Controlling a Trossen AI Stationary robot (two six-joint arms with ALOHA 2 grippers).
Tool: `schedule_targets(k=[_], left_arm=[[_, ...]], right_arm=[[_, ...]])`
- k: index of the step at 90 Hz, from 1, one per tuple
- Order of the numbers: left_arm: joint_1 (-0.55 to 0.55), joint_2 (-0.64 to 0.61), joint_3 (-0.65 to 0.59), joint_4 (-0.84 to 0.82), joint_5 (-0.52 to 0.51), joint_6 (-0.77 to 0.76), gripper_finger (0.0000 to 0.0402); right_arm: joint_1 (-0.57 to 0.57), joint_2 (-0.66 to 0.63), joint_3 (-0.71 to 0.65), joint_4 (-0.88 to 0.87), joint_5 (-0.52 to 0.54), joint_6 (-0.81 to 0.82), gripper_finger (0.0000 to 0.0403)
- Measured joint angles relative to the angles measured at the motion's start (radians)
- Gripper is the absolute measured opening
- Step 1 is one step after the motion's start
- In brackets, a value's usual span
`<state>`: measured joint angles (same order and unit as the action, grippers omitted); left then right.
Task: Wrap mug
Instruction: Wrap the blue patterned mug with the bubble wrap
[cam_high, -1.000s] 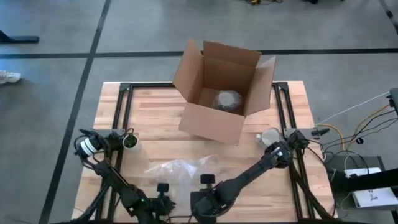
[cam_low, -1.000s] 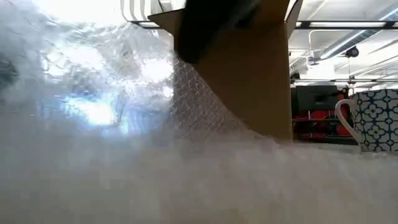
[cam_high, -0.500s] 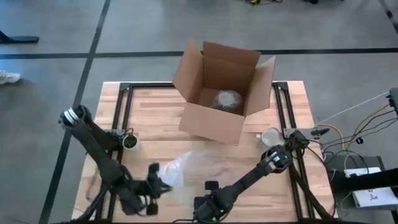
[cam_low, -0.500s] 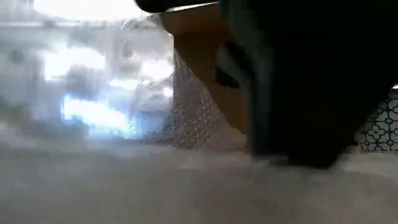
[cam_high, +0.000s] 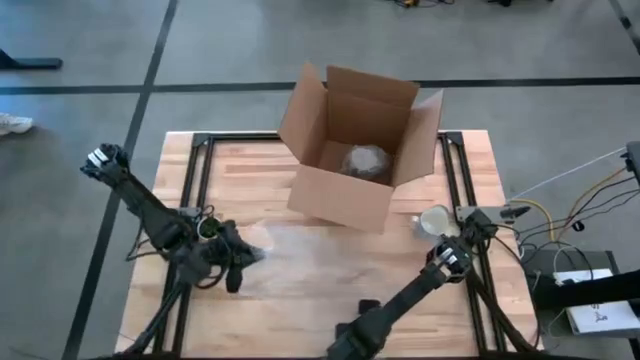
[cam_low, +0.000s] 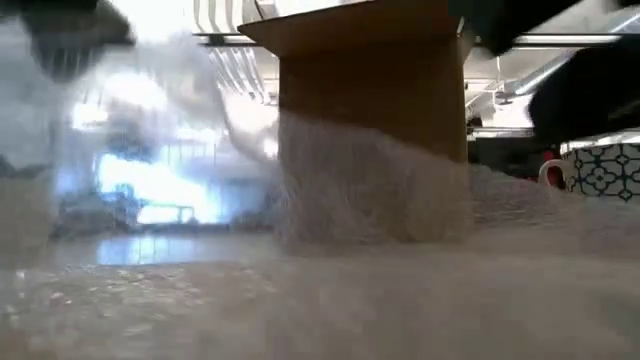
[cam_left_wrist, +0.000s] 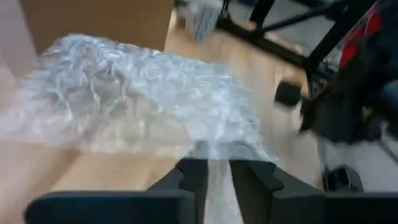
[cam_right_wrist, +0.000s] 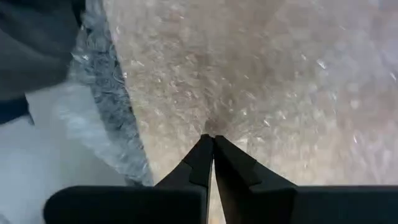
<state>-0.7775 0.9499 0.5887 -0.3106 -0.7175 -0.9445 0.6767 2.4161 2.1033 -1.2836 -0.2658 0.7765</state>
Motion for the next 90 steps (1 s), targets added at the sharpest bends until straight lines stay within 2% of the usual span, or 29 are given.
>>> schedule_targets(k=[6, 12, 39, 61, 79, 90], left_arm=[[0.003, -0.009, -0.047, 0.000, 0.050, -0.017, 0.0096], [0.003, -0.018, -0.075, -0.002, 0.057, -0.034, 0.0116], [0.003, -0.024, -0.094, -0.003, 0.055, 0.027, 0.0192], [0.003, -0.023, -0.075, 0.026, 0.056, 0.072, 0.0222], [0.003, -0.019, -0.065, 0.039, 0.056, 0.072, 0.0237], [0.003, -0.020, -0.062, 0.044, 0.056, 0.072, 0.0243]], right_arm=[[0.014, -0.020, 0.000, -0.059, -0.001, 0.026, 0.0000], [0.020, -0.039, 0.000, -0.096, 0.009, 0.045, 0.0000], [0.019, -0.122, 0.002, -0.127, 0.221, 0.090, 0.0000], [0.019, -0.157, 0.002, -0.157, 0.339, 0.128, 0.0000], [0.022, -0.220, 0.001, -0.290, 0.552, 0.149, 0.0000], [0.015, -0.262, -0.001, -0.283, 0.611, 0.142, 0.0000]])
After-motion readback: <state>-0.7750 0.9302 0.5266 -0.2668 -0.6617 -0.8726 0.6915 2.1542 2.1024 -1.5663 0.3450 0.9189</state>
